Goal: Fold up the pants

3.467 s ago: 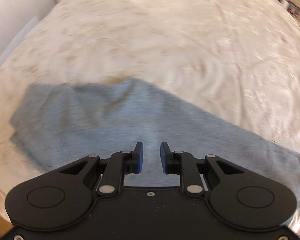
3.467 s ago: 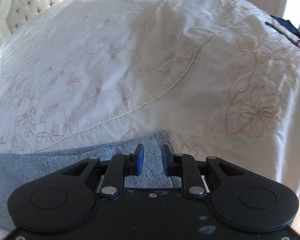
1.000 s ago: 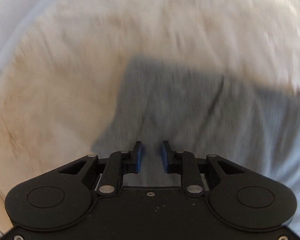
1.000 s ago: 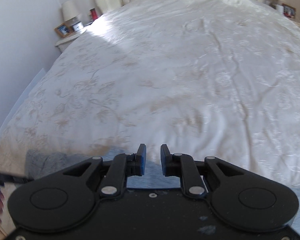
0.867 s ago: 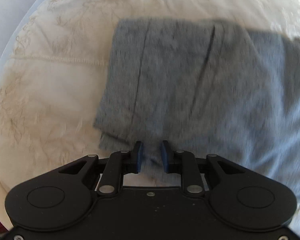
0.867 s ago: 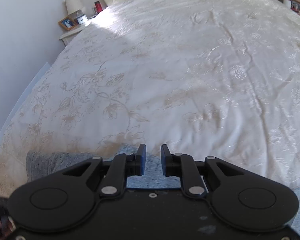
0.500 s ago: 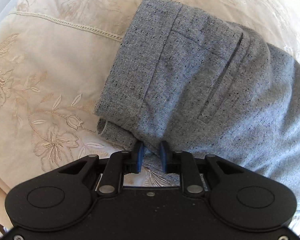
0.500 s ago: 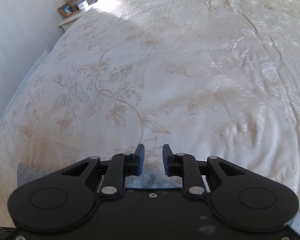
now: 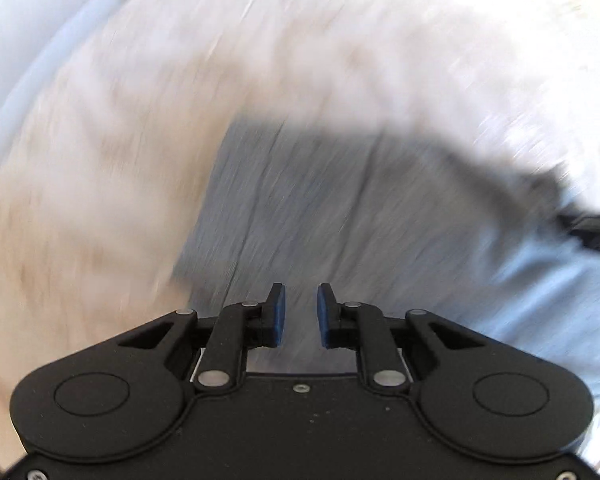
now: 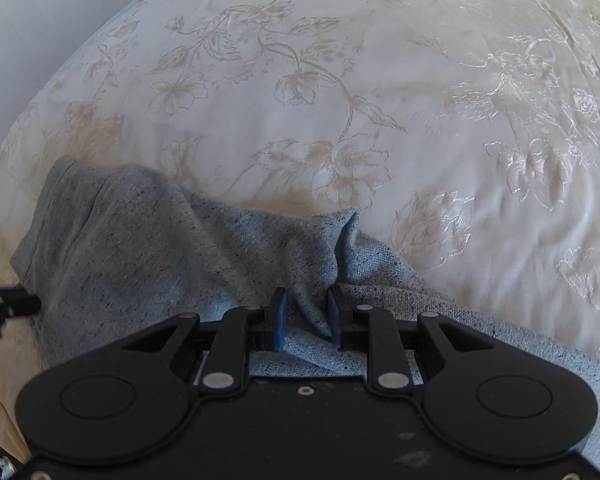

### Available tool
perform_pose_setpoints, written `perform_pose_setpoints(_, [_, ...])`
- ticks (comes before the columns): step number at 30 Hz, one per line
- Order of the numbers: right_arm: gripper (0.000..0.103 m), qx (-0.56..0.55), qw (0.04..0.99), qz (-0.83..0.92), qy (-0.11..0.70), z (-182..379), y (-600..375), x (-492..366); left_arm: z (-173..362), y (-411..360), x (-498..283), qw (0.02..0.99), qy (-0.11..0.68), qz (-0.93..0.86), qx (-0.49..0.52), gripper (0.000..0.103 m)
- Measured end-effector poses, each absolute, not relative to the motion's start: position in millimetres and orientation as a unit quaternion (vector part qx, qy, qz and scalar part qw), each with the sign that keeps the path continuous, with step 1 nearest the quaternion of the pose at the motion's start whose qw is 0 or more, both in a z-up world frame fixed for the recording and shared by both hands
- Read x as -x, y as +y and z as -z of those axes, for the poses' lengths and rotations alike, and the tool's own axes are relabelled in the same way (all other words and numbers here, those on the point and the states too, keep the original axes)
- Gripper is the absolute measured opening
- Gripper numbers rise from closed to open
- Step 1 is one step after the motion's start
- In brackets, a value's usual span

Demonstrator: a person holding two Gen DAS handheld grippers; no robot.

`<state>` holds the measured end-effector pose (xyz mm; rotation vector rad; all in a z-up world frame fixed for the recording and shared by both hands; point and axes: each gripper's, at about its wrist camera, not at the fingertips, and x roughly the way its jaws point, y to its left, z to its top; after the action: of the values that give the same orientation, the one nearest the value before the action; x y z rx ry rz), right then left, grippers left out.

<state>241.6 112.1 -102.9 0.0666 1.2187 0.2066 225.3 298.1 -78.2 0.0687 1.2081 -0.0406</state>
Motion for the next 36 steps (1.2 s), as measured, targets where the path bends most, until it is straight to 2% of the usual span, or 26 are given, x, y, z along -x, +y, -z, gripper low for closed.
perform_pose_setpoints(5, [0.025, -0.075, 0.810, -0.077, 0.576, 107.1, 103.5, -248.5, 76.7, 263.9, -267.4, 0.845, 0.531, 0.054, -0.029, 0.026])
perform_pose_setpoints(8, [0.024, -0.089, 0.809, -0.071, 0.577, 106.8, 98.9, -254.5, 90.2, 249.3, -283.9, 0.835, 0.545, 0.074, -0.016, 0.027])
perform_pose_setpoints(10, [0.024, -0.095, 0.808, -0.072, 0.577, 105.8, 95.7, -257.5, 99.8, 244.4, -284.7, 0.825, 0.559, 0.086, -0.017, 0.030])
perform_pose_setpoints(13, [0.024, -0.106, 0.810, -0.070, 0.573, 104.0, 89.9, -263.1, 117.8, 242.9, -262.1, 0.815, 0.570, 0.090, -0.054, 0.031])
perform_pose_setpoints(17, [0.025, -0.121, 0.820, -0.068, 0.555, 89.6, 81.2, -269.4, 119.9, 235.1, -228.4, 0.829, 0.530, 0.117, -0.135, 0.031])
perform_pose_setpoints(19, [0.029, -0.126, 0.833, -0.056, 0.535, 81.3, 76.5, -274.4, 118.0, 233.6, -225.7, 0.831, 0.523, 0.117, -0.145, 0.031])
perform_pose_setpoints(20, [0.033, -0.128, 0.839, -0.051, 0.526, 78.4, 74.8, -278.7, 117.8, 233.9, -226.1, 0.832, 0.524, 0.114, -0.142, 0.031])
perform_pose_setpoints(24, [0.033, -0.129, 0.842, -0.060, 0.520, 81.4, 78.4, -300.2, 117.7, 239.3, -233.5, 0.829, 0.539, 0.103, -0.108, 0.028])
perform_pose_setpoints(31, [0.033, -0.115, 0.805, -0.082, 0.576, 117.0, 100.2, -317.4, 128.1, 240.7, -247.3, 0.830, 0.539, 0.109, -0.090, 0.028])
perform_pose_setpoints(36, [0.033, -0.114, 0.801, -0.087, 0.582, 122.8, 102.8, -308.1, 129.7, 243.7, -248.2, 0.833, 0.536, 0.113, -0.083, 0.028])
